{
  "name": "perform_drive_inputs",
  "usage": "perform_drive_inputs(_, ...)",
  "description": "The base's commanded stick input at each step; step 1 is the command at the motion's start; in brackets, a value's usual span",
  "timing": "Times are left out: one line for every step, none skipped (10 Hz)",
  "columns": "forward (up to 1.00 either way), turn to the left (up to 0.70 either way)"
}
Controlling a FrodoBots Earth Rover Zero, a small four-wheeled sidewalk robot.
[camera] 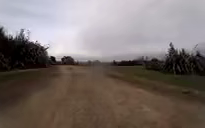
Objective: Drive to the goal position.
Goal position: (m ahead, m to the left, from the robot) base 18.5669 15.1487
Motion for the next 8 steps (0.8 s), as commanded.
perform_drive_inputs(0.85,0.09)
perform_drive_inputs(0.85,0.05)
perform_drive_inputs(0.85,0.02)
perform_drive_inputs(0.85,0.01)
perform_drive_inputs(0.85,0.00)
perform_drive_inputs(0.85,0.00)
perform_drive_inputs(0.85,0.00)
perform_drive_inputs(0.85,0.00)
